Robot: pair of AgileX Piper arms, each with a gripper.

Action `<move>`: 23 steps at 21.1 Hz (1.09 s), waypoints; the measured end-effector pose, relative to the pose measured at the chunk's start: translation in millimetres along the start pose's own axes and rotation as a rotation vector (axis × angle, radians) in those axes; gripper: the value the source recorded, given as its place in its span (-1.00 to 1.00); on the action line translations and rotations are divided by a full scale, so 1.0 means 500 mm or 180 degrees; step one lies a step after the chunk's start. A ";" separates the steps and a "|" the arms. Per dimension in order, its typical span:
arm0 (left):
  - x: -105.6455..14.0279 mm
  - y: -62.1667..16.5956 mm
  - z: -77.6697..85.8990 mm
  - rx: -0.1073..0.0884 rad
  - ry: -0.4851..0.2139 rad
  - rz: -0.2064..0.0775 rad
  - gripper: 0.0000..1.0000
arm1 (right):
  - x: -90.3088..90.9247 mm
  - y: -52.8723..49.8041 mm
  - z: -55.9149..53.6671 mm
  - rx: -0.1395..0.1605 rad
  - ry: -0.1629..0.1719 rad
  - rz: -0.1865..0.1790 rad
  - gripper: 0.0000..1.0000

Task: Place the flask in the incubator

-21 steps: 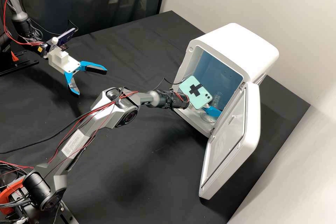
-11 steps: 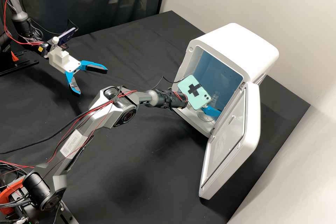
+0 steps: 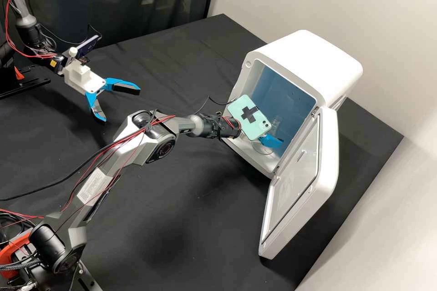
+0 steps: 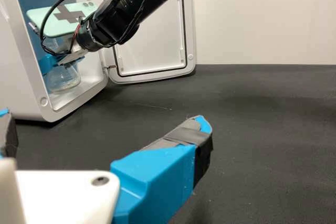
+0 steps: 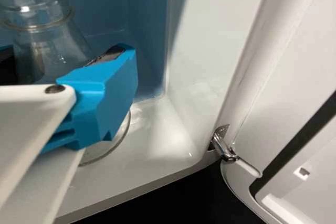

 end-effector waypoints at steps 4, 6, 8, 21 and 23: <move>0.000 0.000 0.000 0.0000 0.0000 0.0000 1.00 | -0.002 -0.004 -0.003 -0.0005 0.0011 -0.0010 1.00; 0.000 0.000 0.000 0.0000 0.0000 0.0000 1.00 | -0.002 -0.005 -0.004 -0.0006 0.0015 -0.0013 1.00; 0.000 0.000 0.000 0.0000 0.0000 0.0000 1.00 | -0.002 -0.005 -0.004 -0.0006 0.0015 -0.0013 1.00; 0.000 0.000 0.000 0.0000 0.0000 0.0000 1.00 | -0.003 -0.014 0.006 -0.0031 -0.0031 -0.0053 1.00; 0.000 0.000 0.000 0.0000 0.0000 0.0000 1.00 | -0.003 -0.014 0.009 -0.0074 -0.0027 -0.0053 1.00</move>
